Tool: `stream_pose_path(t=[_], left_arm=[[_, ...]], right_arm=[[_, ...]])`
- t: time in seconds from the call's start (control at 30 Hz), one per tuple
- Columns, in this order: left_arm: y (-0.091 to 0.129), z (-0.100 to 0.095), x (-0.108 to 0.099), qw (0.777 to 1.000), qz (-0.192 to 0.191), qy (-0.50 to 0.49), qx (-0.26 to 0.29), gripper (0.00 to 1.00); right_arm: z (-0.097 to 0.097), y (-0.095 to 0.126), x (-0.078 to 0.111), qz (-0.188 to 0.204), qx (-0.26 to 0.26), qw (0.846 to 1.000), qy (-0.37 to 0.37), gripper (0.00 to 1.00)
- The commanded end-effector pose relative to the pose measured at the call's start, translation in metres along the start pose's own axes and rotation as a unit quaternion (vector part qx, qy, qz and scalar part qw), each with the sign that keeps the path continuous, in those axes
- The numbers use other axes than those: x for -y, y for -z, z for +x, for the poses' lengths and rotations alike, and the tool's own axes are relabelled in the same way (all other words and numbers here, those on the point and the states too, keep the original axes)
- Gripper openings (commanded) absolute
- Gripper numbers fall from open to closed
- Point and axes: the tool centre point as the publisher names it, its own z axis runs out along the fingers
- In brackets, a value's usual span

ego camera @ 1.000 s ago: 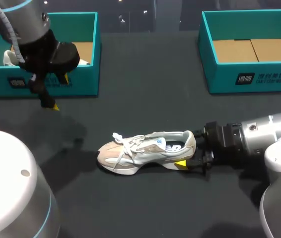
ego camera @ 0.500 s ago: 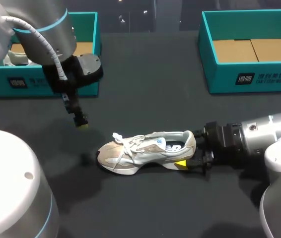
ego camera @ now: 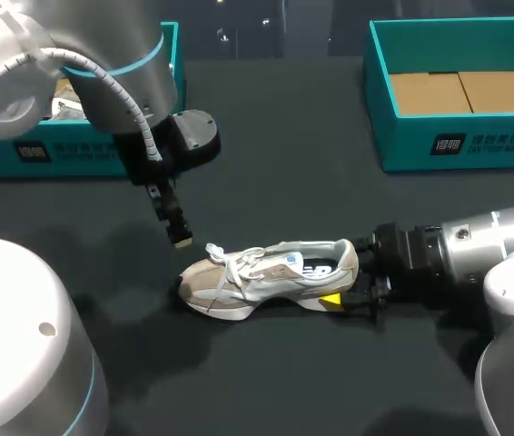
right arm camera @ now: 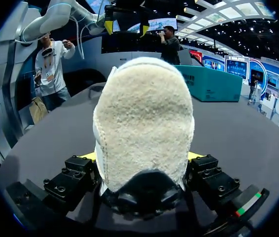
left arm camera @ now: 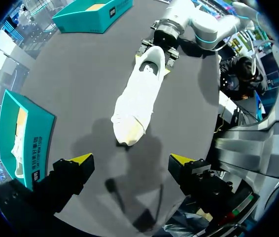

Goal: Take the shoe out of the shoebox, open the shoe tongue, remove and reinsert the insole, then place the shoe into the shoebox

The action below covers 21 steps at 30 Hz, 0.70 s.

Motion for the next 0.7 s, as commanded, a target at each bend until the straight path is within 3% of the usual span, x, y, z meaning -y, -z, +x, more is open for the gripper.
stream_pose_path(t=[0.03,0.1,0.23,0.47,0.7], left_arm=[[-0.001,0.000,0.000,1.000,0.000,0.000,0.000,1.00],[0.002,0.001,-0.002,0.999,0.009,0.039,-0.030,1.00],[-0.006,0.020,0.003,0.990,0.006,0.141,0.006,1.00],[-0.021,0.043,0.022,0.953,-0.038,0.296,0.055,1.00],[-0.038,0.050,0.041,0.928,-0.072,0.364,0.039,1.00]], right_arm=[[0.001,0.000,-0.001,0.003,0.000,1.000,0.000,0.00],[0.001,0.000,-0.001,0.003,0.000,1.000,0.000,0.00],[0.001,0.000,-0.001,0.003,0.000,1.000,0.000,0.00],[0.001,0.000,-0.001,0.003,0.000,1.000,0.000,0.00],[0.001,0.000,-0.001,0.003,0.000,1.000,0.000,0.00]])
